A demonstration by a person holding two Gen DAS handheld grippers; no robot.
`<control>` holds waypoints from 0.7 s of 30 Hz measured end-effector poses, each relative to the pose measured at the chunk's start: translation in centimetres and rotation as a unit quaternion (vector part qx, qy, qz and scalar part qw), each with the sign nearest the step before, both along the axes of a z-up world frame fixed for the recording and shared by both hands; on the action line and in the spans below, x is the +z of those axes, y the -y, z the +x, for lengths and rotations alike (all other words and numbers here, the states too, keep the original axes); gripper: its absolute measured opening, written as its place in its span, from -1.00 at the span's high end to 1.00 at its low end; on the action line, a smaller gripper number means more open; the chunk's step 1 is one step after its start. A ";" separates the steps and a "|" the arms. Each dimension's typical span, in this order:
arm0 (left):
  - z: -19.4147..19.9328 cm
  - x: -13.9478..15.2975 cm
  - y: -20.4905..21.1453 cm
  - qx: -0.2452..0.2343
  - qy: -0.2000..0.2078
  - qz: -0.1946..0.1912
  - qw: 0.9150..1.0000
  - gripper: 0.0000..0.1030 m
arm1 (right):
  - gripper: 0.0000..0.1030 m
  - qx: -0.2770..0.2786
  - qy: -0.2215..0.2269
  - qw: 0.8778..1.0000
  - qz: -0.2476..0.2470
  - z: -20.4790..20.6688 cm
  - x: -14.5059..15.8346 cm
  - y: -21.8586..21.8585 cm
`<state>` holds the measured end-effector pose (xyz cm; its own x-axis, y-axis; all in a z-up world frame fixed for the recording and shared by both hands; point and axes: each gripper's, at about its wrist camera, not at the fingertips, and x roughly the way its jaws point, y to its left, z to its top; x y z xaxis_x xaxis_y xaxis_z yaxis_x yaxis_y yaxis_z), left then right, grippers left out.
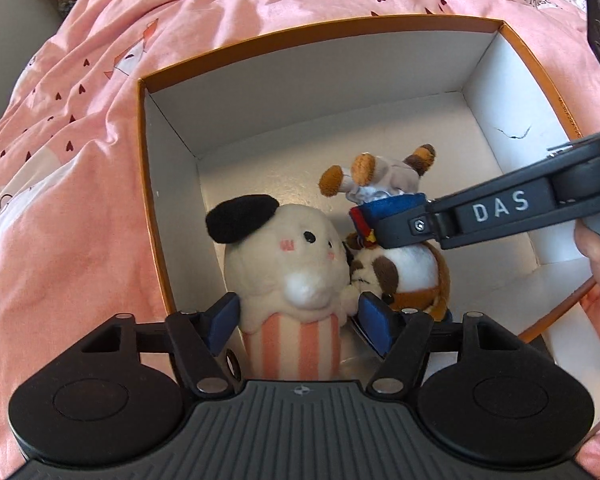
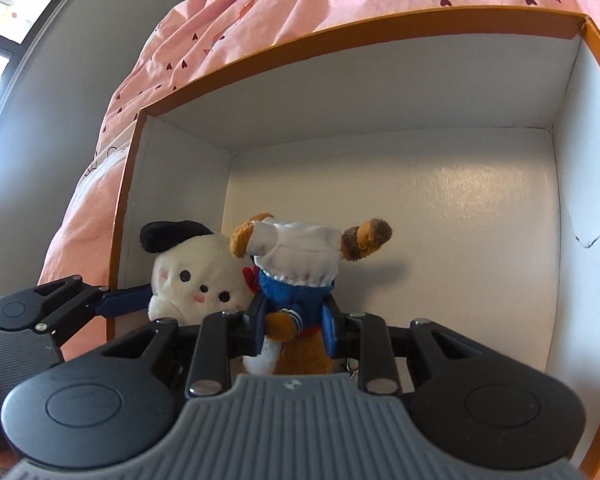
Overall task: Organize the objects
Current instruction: 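Lift both plush toys over the shoebox rim and lower them inside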
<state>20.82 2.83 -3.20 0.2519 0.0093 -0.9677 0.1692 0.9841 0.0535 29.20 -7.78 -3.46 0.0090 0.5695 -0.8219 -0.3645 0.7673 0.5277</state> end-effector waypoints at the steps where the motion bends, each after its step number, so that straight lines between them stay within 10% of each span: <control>1: 0.0 0.0 -0.2 -0.006 -0.008 -0.017 1.000 -0.46 | 0.43 0.001 0.001 1.000 -0.004 0.1 -0.2 -0.3; 11: -0.7 -0.4 -0.9 -0.021 0.010 0.011 1.000 0.42 | 0.20 0.016 0.013 1.000 -0.017 0.2 -0.3 -1.9; 14: -0.9 -0.8 -0.7 -0.027 0.014 0.017 0.999 0.43 | -0.22 0.029 0.028 0.999 -0.022 -0.5 0.5 -1.7; 21: -1.0 -0.4 -1.7 -0.046 0.031 0.015 0.998 0.36 | -0.21 0.043 0.023 0.997 -0.060 -1.0 -1.0 -1.9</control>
